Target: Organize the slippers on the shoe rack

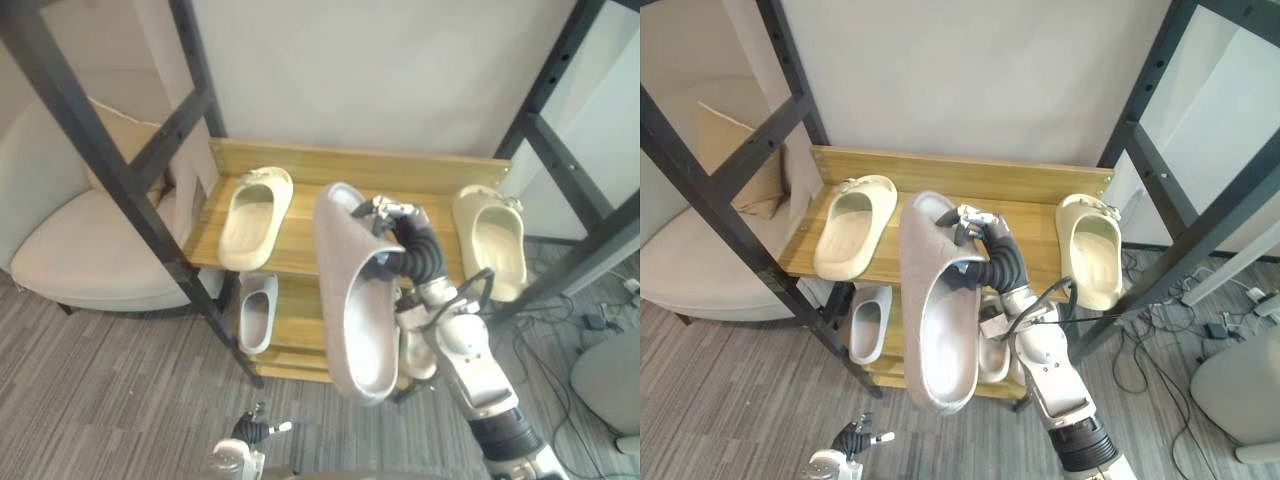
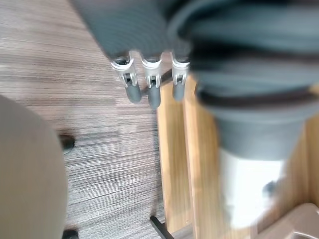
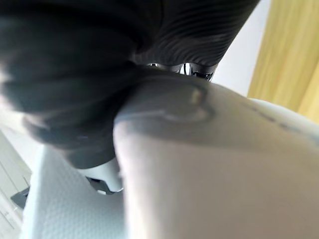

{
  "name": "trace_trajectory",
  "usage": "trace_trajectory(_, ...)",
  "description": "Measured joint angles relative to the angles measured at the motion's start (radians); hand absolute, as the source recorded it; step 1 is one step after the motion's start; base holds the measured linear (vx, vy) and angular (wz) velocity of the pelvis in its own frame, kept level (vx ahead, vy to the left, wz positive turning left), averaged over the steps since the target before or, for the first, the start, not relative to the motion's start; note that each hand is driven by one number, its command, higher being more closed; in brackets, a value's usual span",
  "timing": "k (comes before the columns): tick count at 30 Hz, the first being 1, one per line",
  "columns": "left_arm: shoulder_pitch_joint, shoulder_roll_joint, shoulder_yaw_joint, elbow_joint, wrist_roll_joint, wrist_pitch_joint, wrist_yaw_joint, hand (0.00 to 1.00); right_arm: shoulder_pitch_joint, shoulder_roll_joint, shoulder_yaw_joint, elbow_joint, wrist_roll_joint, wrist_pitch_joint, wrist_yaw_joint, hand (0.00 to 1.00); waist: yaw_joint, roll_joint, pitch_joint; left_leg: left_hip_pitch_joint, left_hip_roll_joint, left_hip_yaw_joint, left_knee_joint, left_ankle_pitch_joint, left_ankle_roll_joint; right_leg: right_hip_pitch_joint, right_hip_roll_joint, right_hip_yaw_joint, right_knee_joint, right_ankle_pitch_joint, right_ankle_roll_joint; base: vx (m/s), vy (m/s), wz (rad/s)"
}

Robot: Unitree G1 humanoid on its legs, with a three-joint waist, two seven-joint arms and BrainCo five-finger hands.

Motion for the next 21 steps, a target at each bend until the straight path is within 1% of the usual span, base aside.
trace_trajectory(1, -0.002, 0.001, 0.000, 0.001, 0.000, 0.000, 0.000, 0.00, 0.016, 0.001, 0.025, 0.005, 0.000, 0.000, 0.014, 1.00, 0.000, -0.005, -0.001, 0.006, 0.000, 0.001, 0.001, 0.000, 0.000, 0.000, 0.000, 0.001, 0.007, -0.001, -0.002, 0.08, -0.016, -0.06)
trace_trajectory(3, -0.011, 0.005, -0.007, 0.015, 0.002, 0.002, 0.000, 0.00, 0.047, 0.003, 0.075, 0.047, 0.000, 0.002, 0.044, 1.00, 0.000, -0.014, -0.004, 0.020, 0.001, 0.002, 0.001, 0.000, 0.000, 0.005, 0.001, 0.004, 0.013, -0.014, -0.019, 0.05, -0.076, -0.07)
trace_trajectory(4, -0.016, 0.008, -0.015, 0.021, 0.004, 0.003, -0.001, 0.00, 0.058, 0.003, 0.093, 0.082, -0.001, 0.003, 0.053, 1.00, 0.000, -0.021, -0.007, 0.022, 0.002, 0.003, 0.001, 0.000, 0.000, 0.012, 0.003, 0.003, 0.014, -0.016, -0.016, 0.04, -0.097, -0.04)
trace_trajectory(6, -0.027, 0.008, -0.036, 0.033, 0.010, 0.005, -0.001, 0.00, 0.082, -0.001, 0.101, 0.147, -0.001, 0.011, 0.073, 1.00, 0.002, -0.021, -0.006, 0.026, 0.005, 0.000, 0.001, 0.000, 0.000, 0.016, 0.005, -0.004, 0.022, -0.027, -0.014, 0.00, -0.113, 0.04)
trace_trajectory(7, -0.028, 0.008, -0.040, 0.034, 0.010, 0.005, -0.001, 0.00, 0.084, -0.001, 0.113, 0.160, -0.001, 0.005, 0.080, 1.00, 0.001, -0.021, -0.004, 0.030, 0.005, 0.001, 0.001, -0.001, 0.000, 0.016, 0.005, -0.004, 0.033, -0.040, -0.019, -0.02, -0.116, 0.00)
trace_trajectory(8, -0.028, 0.008, -0.041, 0.035, 0.011, 0.005, -0.001, 0.00, 0.084, -0.001, 0.127, 0.165, -0.001, 0.007, 0.084, 1.00, 0.001, -0.021, -0.004, 0.035, 0.006, 0.001, 0.001, -0.001, 0.000, 0.016, 0.004, -0.004, 0.045, -0.052, -0.016, -0.03, -0.118, 0.00)
trace_trajectory(9, -0.030, 0.009, -0.048, 0.036, 0.012, 0.005, -0.001, 0.00, 0.084, -0.001, 0.145, 0.192, -0.002, 0.007, 0.094, 1.00, 0.000, -0.024, -0.001, 0.033, 0.008, 0.000, 0.015, -0.009, -0.006, 0.014, 0.004, -0.005, 0.064, -0.069, -0.018, -0.05, -0.121, 0.06)
trace_trajectory(11, -0.040, 0.010, -0.051, 0.035, 0.013, 0.003, -0.001, 0.00, 0.082, -0.002, 0.174, 0.256, -0.004, 0.018, 0.104, 1.00, 0.003, -0.024, 0.021, -0.009, 0.015, -0.003, 0.114, -0.068, -0.009, -0.001, 0.004, -0.008, 0.124, -0.118, -0.015, -0.09, -0.121, 0.14)
trace_trajectory(12, -0.052, 0.011, -0.054, 0.036, 0.013, 0.000, -0.001, 0.00, 0.082, -0.005, 0.199, 0.291, -0.016, 0.029, 0.104, 1.00, 0.006, -0.024, 0.033, -0.070, 0.018, -0.011, 0.212, -0.118, -0.010, -0.032, 0.001, -0.007, 0.179, -0.166, -0.014, -0.15, -0.113, 0.15)
trace_trajectory(13, -0.071, 0.011, -0.062, 0.038, 0.012, 0.001, 0.000, 0.00, 0.081, -0.010, 0.212, 0.310, -0.030, 0.037, 0.106, 1.00, 0.009, -0.017, 0.053, -0.129, 0.024, -0.017, 0.309, -0.156, -0.015, -0.061, 0.000, -0.009, 0.231, -0.205, -0.009, -0.21, -0.120, 0.17)
trace_trajectory(14, -0.085, 0.009, -0.071, 0.041, 0.010, 0.002, 0.000, 0.00, 0.080, -0.015, 0.218, 0.319, -0.041, 0.041, 0.105, 1.00, 0.009, -0.007, 0.072, -0.171, 0.031, -0.022, 0.384, -0.180, -0.020, -0.087, 0.003, -0.010, 0.279, -0.231, -0.007, -0.24, -0.102, 0.24)
trace_trajectory(15, -0.105, 0.006, -0.075, 0.038, 0.007, 0.000, 0.001, 0.00, 0.078, -0.023, 0.225, 0.325, -0.043, 0.048, 0.105, 1.00, 0.009, 0.003, 0.099, -0.235, 0.041, -0.025, 0.481, -0.205, -0.023, -0.136, 0.004, -0.014, 0.364, -0.269, -0.009, -0.18, -0.059, 0.24)
trace_trajectory(16, -0.112, 0.005, -0.076, 0.037, 0.005, 0.000, 0.001, 0.00, 0.075, -0.024, 0.227, 0.329, -0.044, 0.048, 0.104, 1.00, 0.009, 0.006, 0.108, -0.263, 0.044, -0.026, 0.519, -0.213, -0.024, -0.161, 0.003, -0.015, 0.400, -0.285, -0.012, -0.24, -0.078, 0.33)
trace_trajectory(18, -0.149, 0.006, -0.079, 0.019, -0.003, -0.001, 0.003, 0.00, 0.012, -0.022, 0.230, 0.371, -0.064, 0.050, 0.096, 1.00, 0.009, 0.017, 0.146, -0.400, 0.067, -0.036, 0.692, -0.269, -0.026, -0.289, -0.001, -0.034, 0.583, -0.360, -0.025, -0.29, -0.083, 0.36)
trace_trajectory(20, -0.176, 0.008, -0.078, 0.006, -0.012, -0.005, 0.004, 0.00, -0.055, -0.022, 0.226, 0.404, -0.085, 0.053, 0.075, 1.00, 0.010, 0.023, 0.177, -0.486, 0.074, -0.053, 0.793, -0.301, -0.030, -0.369, -0.009, -0.041, 0.696, -0.404, -0.033, -0.23, -0.054, 0.25)
trace_trajectory(21, -0.187, 0.008, -0.075, -0.002, -0.022, -0.006, 0.005, 0.00, -0.079, -0.022, 0.220, 0.414, -0.093, 0.057, 0.065, 1.00, 0.017, 0.029, 0.189, -0.520, 0.080, -0.057, 0.837, -0.316, -0.032, -0.402, -0.014, -0.041, 0.746, -0.424, -0.036, -0.29, -0.054, 0.11)
